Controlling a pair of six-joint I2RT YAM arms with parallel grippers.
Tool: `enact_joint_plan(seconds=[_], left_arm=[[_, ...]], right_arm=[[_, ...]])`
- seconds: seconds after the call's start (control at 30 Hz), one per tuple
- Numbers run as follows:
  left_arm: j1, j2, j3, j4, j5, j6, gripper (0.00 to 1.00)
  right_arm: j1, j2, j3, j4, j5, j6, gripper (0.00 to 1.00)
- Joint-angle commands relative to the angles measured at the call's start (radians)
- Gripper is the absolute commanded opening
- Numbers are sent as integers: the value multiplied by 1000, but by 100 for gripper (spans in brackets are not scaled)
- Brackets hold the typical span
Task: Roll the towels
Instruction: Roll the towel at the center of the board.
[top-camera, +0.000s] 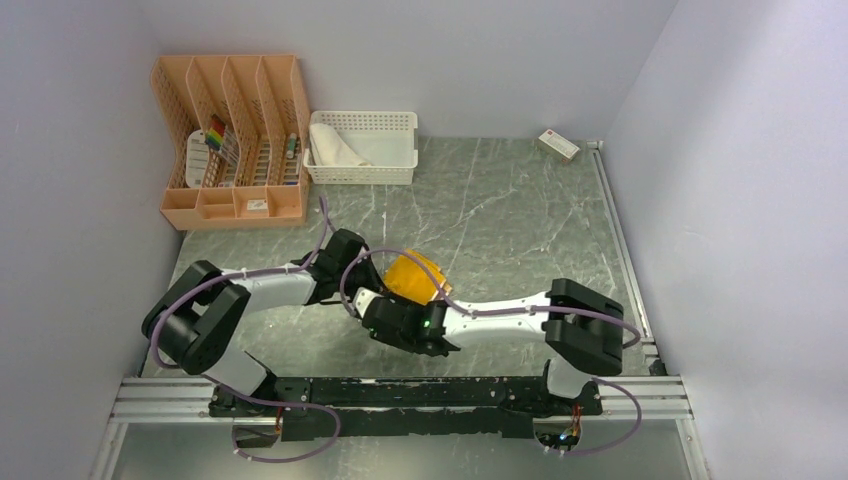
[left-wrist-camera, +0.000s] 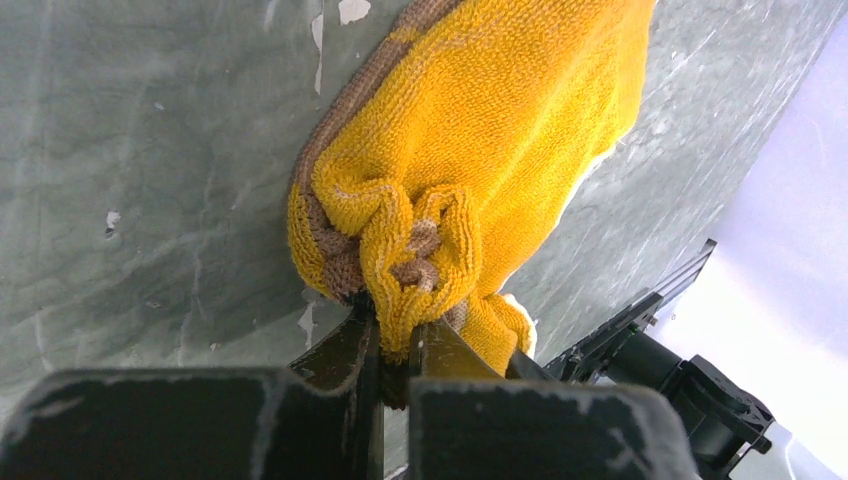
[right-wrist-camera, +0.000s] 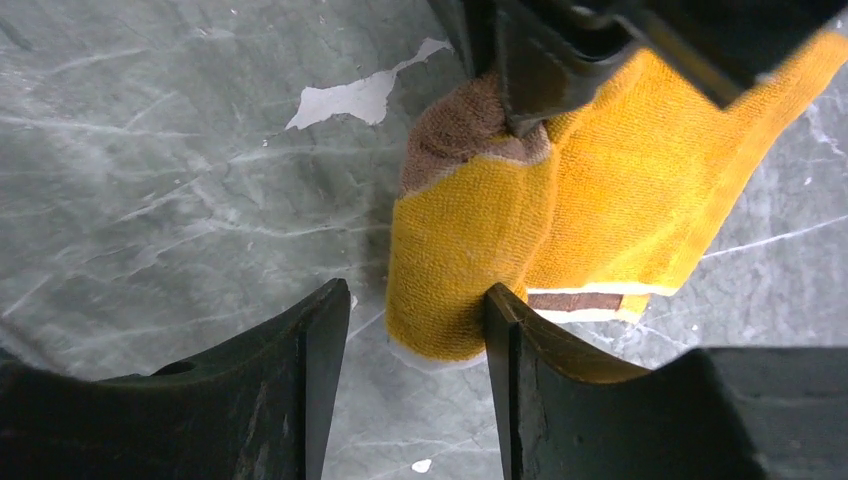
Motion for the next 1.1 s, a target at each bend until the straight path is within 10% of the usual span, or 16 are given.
enact_joint_plan(seconds=[0.0,0.13,0.27,0.63,1.07], left_arm=[[-5,52,-32,-27,-3,14,7],[2,58,-40,-17,15,10,7],[26,42,-47,-26,29,16,8],[142,-154,39,-201,36,129,67],[125,-252,38,-226,43,154,70]], right_arm=[[39,80,5,7,137,-29,51],[51,108,-15,35,139,-22,42],[47,101,-45,47,144,8,0],[-258,-170,-196,235,-370,158,0],[-714,-81,-294,504,-1145,416,0]])
